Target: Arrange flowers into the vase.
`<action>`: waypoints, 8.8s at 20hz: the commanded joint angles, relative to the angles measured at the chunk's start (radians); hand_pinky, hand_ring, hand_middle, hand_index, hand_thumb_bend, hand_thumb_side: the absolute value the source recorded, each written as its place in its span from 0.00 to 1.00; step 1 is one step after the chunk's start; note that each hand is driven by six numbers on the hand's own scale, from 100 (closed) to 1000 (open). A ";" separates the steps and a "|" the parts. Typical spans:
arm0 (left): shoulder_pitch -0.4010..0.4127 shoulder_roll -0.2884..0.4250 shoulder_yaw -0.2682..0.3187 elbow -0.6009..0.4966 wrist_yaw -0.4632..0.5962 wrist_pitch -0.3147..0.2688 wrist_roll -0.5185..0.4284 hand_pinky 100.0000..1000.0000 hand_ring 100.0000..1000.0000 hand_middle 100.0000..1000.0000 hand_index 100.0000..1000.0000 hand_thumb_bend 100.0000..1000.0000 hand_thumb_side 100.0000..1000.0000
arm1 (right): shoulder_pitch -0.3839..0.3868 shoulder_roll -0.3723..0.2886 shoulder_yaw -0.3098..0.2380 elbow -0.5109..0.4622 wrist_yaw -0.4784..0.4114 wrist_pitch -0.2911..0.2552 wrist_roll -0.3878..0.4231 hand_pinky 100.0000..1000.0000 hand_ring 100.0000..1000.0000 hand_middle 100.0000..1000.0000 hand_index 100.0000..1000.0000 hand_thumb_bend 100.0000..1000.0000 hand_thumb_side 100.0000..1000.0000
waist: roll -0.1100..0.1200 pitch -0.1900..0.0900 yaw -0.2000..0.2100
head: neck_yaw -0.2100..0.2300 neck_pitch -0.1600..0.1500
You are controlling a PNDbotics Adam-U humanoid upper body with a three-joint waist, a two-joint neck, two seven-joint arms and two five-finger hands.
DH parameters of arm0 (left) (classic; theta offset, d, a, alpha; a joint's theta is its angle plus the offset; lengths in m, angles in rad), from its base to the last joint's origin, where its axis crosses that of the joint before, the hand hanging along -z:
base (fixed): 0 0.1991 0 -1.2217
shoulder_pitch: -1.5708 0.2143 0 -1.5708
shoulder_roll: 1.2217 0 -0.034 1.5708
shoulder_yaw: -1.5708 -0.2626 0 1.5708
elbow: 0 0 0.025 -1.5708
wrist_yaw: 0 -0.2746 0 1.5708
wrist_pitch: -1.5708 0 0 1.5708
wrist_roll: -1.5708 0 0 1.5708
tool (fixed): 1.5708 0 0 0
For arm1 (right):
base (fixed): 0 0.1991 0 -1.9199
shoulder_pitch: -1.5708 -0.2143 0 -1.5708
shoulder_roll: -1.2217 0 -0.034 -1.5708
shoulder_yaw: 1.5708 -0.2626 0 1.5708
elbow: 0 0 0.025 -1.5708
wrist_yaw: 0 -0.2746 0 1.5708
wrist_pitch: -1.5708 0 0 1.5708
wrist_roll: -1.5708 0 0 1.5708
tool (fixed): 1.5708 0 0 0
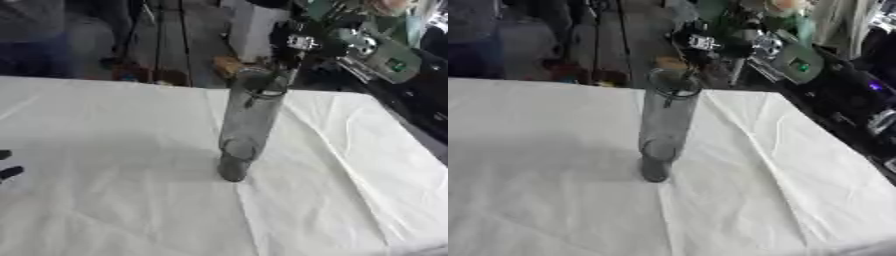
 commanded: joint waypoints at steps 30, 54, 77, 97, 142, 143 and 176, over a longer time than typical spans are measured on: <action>-0.015 0.021 -0.006 -0.010 0.007 -0.001 -0.008 0.68 0.95 0.63 0.78 0.94 0.75 | -0.033 -0.014 -0.020 0.018 0.093 -0.331 0.327 0.15 0.46 0.40 0.72 0.00 1.00 | 0.002 0.004 0.004 | -0.003 -0.005; -0.014 0.023 -0.005 -0.010 0.009 -0.003 -0.010 0.68 0.96 0.63 0.78 0.93 0.75 | -0.034 -0.023 -0.032 -0.041 0.181 -0.331 0.327 0.98 1.00 1.00 1.00 0.00 1.00 | -0.005 0.009 0.014 | 0.000 -0.005; -0.026 0.020 -0.006 -0.013 0.009 0.000 -0.011 0.68 0.96 0.63 0.78 0.93 0.75 | -0.018 0.015 -0.085 0.082 0.163 -0.331 0.327 0.94 1.00 0.99 1.00 0.00 1.00 | 0.014 0.024 0.033 | 0.001 -0.015; -0.026 0.019 -0.006 -0.014 0.012 0.001 -0.011 0.68 0.96 0.63 0.78 0.93 0.75 | -0.015 0.007 -0.133 0.043 0.088 -0.331 0.327 0.94 1.00 0.98 1.00 0.00 1.00 | 0.017 0.025 0.022 | -0.001 -0.018; -0.028 0.014 -0.007 -0.013 0.014 0.001 -0.014 0.69 0.96 0.63 0.78 0.93 0.75 | -0.001 0.042 -0.124 0.020 0.075 -0.331 0.327 0.91 0.99 0.96 1.00 0.00 1.00 | 0.018 0.031 0.006 | 0.004 -0.019; -0.028 0.015 -0.007 -0.012 0.013 0.001 -0.014 0.69 0.96 0.63 0.78 0.93 0.75 | 0.001 0.039 -0.121 0.013 0.064 -0.331 0.327 0.91 0.99 0.96 1.00 0.00 1.00 | 0.018 0.030 0.005 | 0.003 -0.018; -0.023 0.019 -0.006 -0.011 0.014 0.001 -0.013 0.69 0.95 0.63 0.78 0.93 0.75 | 0.028 0.006 -0.025 -0.031 0.013 -0.331 0.327 0.87 0.97 0.94 1.00 0.00 1.00 | 0.013 0.025 -0.001 | 0.000 -0.014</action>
